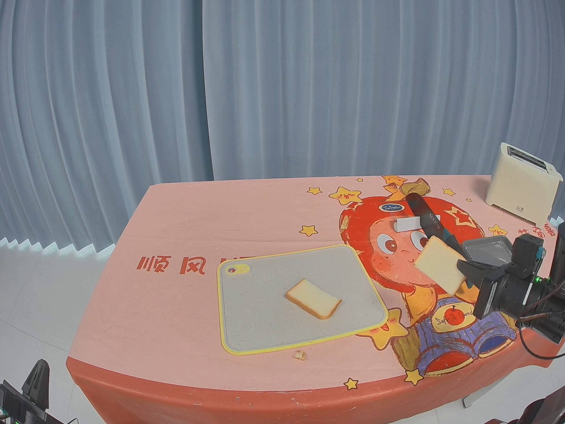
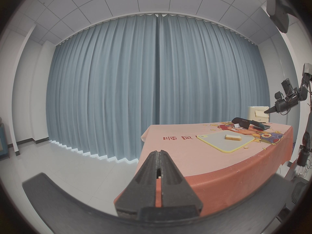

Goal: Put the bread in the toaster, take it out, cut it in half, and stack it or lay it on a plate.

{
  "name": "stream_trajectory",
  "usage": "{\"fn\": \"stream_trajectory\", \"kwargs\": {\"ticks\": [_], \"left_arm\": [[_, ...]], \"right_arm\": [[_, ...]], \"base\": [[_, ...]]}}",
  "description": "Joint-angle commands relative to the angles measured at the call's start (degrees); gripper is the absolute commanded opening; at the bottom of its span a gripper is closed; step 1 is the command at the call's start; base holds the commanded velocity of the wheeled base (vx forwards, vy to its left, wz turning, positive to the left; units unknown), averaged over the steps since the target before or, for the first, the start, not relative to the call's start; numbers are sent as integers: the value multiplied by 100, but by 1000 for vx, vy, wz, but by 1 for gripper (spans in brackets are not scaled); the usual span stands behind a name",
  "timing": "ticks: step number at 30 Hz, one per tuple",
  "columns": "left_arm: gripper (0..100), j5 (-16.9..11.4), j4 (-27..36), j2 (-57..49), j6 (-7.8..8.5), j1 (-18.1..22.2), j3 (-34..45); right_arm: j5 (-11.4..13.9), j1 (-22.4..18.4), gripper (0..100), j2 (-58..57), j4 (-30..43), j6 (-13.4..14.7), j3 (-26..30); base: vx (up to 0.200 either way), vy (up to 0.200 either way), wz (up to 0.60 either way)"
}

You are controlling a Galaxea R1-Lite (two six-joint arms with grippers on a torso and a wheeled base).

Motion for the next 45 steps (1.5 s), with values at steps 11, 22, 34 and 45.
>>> {"fn": "stream_trajectory", "kwargs": {"ticks": [11, 22, 34, 45], "left_arm": [[0, 6, -1, 5, -1, -1, 101], [0, 6, -1, 5, -1, -1, 101], [0, 23, -1, 5, 7, -10, 101], [0, 50, 7, 5, 16, -10, 101]], "right_arm": [[-1, -4, 0, -274, 3, -8, 9], [-98, -153, 0, -414, 21, -25, 88], [-36, -171, 0, -449, 3, -95, 124], [-28, -153, 0, -423, 3, -95, 97]], "base": [[0, 0, 0], [0, 0, 0], [0, 0, 0], [0, 0, 0]]}}
